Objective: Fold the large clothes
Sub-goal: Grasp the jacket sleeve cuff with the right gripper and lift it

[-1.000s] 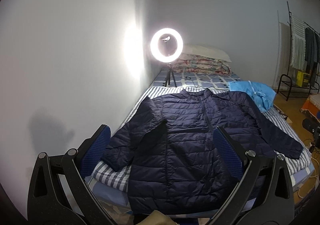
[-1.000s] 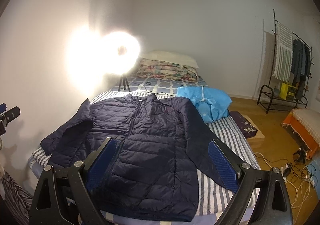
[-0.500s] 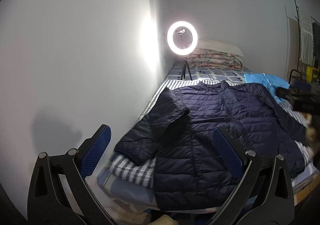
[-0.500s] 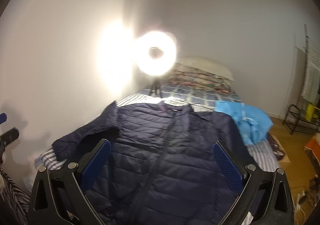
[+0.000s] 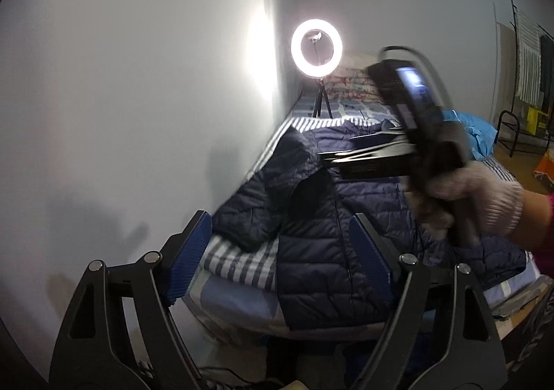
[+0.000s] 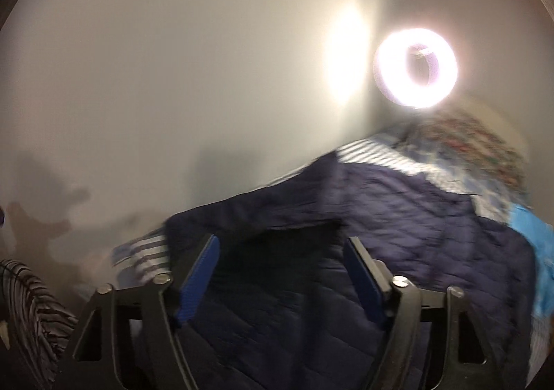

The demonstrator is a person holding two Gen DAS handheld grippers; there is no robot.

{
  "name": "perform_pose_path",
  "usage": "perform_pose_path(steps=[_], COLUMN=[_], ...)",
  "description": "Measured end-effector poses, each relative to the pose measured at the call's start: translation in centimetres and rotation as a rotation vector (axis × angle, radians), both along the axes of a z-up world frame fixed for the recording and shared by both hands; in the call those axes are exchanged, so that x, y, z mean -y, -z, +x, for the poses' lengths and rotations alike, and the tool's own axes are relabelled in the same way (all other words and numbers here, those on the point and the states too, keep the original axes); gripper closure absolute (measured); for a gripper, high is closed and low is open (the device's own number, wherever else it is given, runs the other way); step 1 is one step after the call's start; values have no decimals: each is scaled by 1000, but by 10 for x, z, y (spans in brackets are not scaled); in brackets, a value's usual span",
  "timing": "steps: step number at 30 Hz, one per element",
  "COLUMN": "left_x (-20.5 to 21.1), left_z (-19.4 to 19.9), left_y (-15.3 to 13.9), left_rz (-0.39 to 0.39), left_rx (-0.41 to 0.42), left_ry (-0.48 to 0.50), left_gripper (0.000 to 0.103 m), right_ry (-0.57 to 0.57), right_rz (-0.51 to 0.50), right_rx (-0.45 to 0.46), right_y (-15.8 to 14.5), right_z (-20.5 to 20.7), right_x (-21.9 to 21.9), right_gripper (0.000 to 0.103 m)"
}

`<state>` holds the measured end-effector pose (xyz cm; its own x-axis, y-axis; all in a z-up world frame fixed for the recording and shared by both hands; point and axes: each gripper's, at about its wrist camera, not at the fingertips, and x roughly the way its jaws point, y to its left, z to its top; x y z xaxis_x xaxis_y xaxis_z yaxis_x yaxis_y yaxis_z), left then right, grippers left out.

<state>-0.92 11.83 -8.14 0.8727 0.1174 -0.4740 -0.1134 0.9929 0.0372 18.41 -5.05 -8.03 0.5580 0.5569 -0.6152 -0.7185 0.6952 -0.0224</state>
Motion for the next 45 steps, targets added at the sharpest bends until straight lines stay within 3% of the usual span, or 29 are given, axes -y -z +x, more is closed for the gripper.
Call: perform_pose_path(steps=[6, 14, 27, 33, 36, 38, 40, 45], left_x=[-18, -38, -58, -62, -62, -62, -62, -61], left_z=[4, 14, 23, 32, 39, 42, 46, 58], left_y=[14, 28, 39, 39, 35, 32, 29, 23], left_rz=[-45, -86, -92, -85, -69, -65, -56, -23], left_rx=[-46, -81, -113, -117, -108, -100, -92, -86], left_ry=[-40, -97, -142, -144, -144, -141, -136, -125], left_gripper=[20, 20, 24, 29, 32, 33, 34, 34], right_ry=[-140, -206, -293, -316, -309, -299, -286, -221], right_rz=[-71, -170, -252, -329, -336, -322, -298, -129], right_rx=[-83, -111, -202, -179, -173, -194, -213, -268], right_y=[42, 92, 154, 177, 177, 173, 166, 129], right_z=[14, 27, 27, 24, 27, 35, 44, 76], right_x=[-70, -135, -188, -199, -201, -199, -195, -166], right_gripper=[35, 35, 35, 36, 63, 88, 95, 98])
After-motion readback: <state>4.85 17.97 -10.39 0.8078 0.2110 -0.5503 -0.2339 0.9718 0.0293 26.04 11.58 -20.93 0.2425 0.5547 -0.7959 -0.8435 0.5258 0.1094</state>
